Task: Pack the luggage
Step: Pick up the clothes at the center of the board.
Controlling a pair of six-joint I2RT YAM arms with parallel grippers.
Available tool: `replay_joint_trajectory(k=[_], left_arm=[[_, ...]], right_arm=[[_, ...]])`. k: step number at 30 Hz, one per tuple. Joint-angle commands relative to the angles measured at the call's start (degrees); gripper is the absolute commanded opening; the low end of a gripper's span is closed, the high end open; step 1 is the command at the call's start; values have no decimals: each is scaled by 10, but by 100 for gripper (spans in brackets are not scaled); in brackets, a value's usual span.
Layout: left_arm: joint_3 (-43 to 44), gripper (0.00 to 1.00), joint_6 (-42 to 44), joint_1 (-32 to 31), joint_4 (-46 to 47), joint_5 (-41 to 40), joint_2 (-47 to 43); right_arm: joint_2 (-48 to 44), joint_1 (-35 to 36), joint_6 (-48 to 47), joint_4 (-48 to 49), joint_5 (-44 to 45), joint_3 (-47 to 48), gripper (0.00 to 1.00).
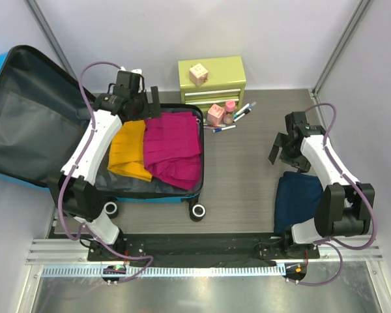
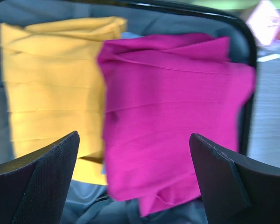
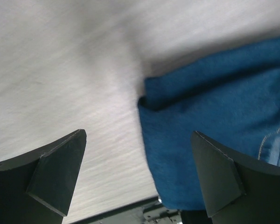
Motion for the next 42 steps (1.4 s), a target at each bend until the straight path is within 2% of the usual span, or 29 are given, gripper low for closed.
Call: replay_joint_trajectory(k=[1,5,12,14,15,17,18,20,21,28,37,39,40,41,42], left_arm=[[-17,99,-33,-38,37,30,-16],[-33,98,-61,-75,51,41,-17],[-53,98,-85,-93,62,48,-28],[-51,98,-89,-93,58,47,-36],[-50,99,-94,-93,52,48,-40],[-53,98,-98,-93,47,67,-45],[-54,98,-100,-93,47,73,-46],[-67,98,-104,-95,47,78,-50],[-70,98,-105,-95,46,77,-51],[-85,97,-119,-117,55,82,-51],[-68,96,-161,-199,89,110,-11],[-65,96,-180,-213,109,122,8],[-61,96,-185,-223,116,126,14],[-57,96,-190,-229,120,132,23],[-54,95,-192,-235,131,135,29]], right_arm=[[-7,-3,18,-42,24,-52,97],[-9,-2,33,-15,-12,-114,91],[66,-3,39,71,-47,-147,75],[93,-3,37,89,-57,-149,63],[103,-2,34,105,-79,-149,48],[124,0,34,127,-102,-144,29],[130,2,33,133,-102,-141,14],[150,15,36,142,-131,-123,3],[155,21,39,143,-137,-115,1],[202,94,70,150,-171,-9,1],[281,153,75,138,-191,134,1],[281,153,73,135,-195,143,14],[274,153,72,131,-195,147,25],[269,153,68,122,-193,154,50],[261,153,64,116,-191,157,61]])
